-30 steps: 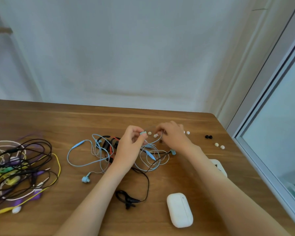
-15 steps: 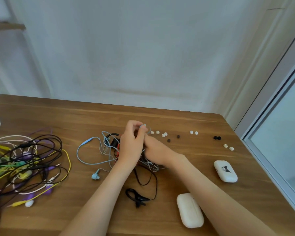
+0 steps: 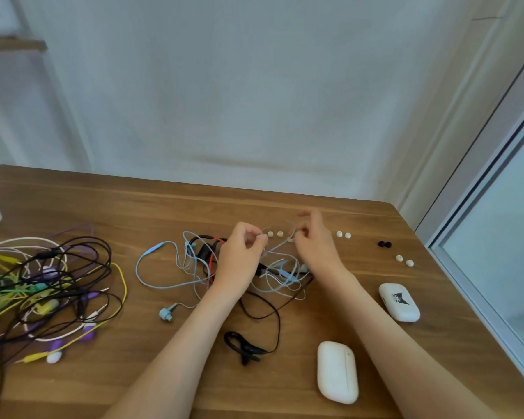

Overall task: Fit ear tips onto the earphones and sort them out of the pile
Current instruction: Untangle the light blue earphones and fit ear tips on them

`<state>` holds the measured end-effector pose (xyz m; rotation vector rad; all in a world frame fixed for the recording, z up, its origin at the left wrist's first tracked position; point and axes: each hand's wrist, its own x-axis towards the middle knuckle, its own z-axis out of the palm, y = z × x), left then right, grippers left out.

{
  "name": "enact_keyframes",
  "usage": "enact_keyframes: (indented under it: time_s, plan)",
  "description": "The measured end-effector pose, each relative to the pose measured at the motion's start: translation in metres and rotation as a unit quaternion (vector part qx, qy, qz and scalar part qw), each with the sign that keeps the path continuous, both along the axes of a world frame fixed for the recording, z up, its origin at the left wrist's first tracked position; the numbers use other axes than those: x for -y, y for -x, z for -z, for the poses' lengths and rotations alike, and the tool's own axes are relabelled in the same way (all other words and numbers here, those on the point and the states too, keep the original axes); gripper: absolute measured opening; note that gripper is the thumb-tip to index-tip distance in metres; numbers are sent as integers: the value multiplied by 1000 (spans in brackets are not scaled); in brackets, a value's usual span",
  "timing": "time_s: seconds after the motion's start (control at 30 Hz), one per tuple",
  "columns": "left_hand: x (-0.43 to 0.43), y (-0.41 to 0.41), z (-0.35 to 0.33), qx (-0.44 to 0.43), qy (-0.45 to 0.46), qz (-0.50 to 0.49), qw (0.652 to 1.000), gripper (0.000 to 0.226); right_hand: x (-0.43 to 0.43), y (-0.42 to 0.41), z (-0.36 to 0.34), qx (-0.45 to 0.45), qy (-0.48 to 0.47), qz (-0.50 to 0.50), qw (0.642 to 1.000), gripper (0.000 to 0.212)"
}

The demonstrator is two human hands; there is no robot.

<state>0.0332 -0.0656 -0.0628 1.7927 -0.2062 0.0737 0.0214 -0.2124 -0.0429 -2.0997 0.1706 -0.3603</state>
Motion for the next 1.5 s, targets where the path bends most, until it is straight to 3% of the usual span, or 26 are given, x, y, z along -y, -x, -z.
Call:
enact_keyframes:
  time_s: [0.1,0.27,0.37,0.53,0.63,0.87,1.0,1.3,1.5]
  plan:
    - [3,0,1,5,-12,4,1000,5,16,-8,9,-23,33,41,998,42]
    - [4,0,1,5,7,-3,1000,4,26,-23,20,-76,216,37,973,33]
    - [4,-1,3,3,8,8,1000,6,25,-26,19,-106,263,15,959,23]
    - [5,-2,2,7,11,9,1000,12,22,-31,12,-111,267,18,957,12]
    - [6,-1,1,9,26,12,1000,11,21,-26,11,-69,252,43,964,9]
    - [6,3,-2,29,57,19,998,9,10,-7,7,-20,172,22,985,5]
    - [4,5,-3,30,76,15,997,8,11,6,7,-15,80,-21,996,4]
    - [5,7,-5,28,112,27,993,4,10,17,19,18,78,-67,994,5]
    - [7,6,-3,24,109,30,993,3,19,13,24,19,172,-101,980,3]
